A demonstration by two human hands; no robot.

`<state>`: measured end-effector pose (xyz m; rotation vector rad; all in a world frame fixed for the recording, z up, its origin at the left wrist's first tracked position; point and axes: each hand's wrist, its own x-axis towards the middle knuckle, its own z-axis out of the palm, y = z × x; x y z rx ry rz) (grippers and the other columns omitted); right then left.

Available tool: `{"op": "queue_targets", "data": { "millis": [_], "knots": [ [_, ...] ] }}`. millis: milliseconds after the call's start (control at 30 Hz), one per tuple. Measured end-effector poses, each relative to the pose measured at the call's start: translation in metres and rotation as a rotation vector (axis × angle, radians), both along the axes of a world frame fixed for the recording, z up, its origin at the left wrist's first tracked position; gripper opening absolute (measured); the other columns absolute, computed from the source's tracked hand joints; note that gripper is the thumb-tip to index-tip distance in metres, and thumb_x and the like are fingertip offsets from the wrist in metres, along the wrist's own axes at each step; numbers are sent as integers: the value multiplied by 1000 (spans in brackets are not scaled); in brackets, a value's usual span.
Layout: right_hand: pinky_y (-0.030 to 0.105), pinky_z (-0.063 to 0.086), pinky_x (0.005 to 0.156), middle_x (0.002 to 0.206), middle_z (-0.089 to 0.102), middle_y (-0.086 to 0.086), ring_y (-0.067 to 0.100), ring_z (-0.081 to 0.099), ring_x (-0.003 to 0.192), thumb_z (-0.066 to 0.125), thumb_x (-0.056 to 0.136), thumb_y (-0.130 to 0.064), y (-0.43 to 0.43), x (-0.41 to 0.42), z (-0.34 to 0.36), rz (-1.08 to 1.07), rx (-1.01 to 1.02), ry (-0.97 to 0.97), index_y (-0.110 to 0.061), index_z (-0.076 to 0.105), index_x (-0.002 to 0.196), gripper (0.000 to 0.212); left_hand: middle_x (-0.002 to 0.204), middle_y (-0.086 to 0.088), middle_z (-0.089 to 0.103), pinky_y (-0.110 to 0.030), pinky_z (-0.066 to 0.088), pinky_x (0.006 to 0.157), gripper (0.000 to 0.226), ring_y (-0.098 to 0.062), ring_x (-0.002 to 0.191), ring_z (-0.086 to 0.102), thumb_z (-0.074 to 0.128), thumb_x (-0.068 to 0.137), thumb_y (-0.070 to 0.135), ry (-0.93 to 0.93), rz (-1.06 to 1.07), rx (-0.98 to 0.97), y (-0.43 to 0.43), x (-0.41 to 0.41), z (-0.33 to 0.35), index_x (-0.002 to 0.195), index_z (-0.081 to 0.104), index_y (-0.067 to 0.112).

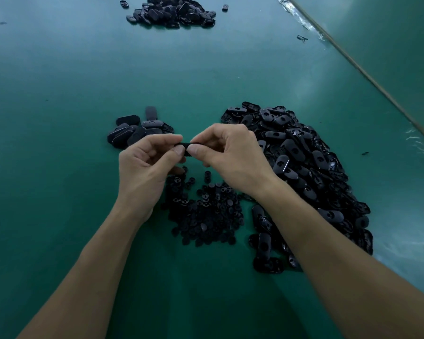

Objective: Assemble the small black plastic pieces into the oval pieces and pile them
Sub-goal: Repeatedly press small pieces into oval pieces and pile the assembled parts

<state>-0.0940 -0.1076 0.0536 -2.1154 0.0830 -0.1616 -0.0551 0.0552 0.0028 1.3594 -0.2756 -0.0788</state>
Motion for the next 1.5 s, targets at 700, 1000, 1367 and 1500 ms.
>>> {"op": "queue_targets", "data": {
  "millis": [700, 1000, 1367, 1500],
  "knots": [
    [41, 41, 103, 129, 48, 8, 27, 45, 121, 59, 99, -35, -15, 1, -13, -102, -754, 236, -23, 52, 142, 45, 93, 4, 58, -34, 60, 64, 28, -25, 84, 74, 45, 95, 8, 50, 18, -94, -5, 0, 2, 117, 61, 17],
    [39, 51, 93, 113, 65, 3, 24, 59, 108, 59, 100, -32, -21, 3, -13, -170, -695, 167, -21, 71, 117, 24, 105, -4, 48, -31, 59, 56, 34, -23, 71, 72, 36, 101, 5, 24, 23, -31, -4, 1, 0, 126, 53, 21],
    [39, 50, 92, 126, 56, 11, 28, 53, 114, 52, 99, -13, -23, 5, -13, -234, -752, 182, -14, 51, 139, 40, 98, 1, 58, -30, 61, 67, 28, -15, 83, 72, 61, 94, -3, 11, -13, -7, -5, 1, -5, 105, 64, 23],
    [41, 49, 96, 124, 56, 13, 30, 52, 116, 53, 100, -21, -25, 5, -12, -242, -798, 259, -11, 59, 127, 29, 89, 11, 66, -32, 61, 70, 30, -19, 86, 73, 67, 91, 7, 27, -37, -40, -4, 1, -4, 95, 70, 36]
  ]
}}
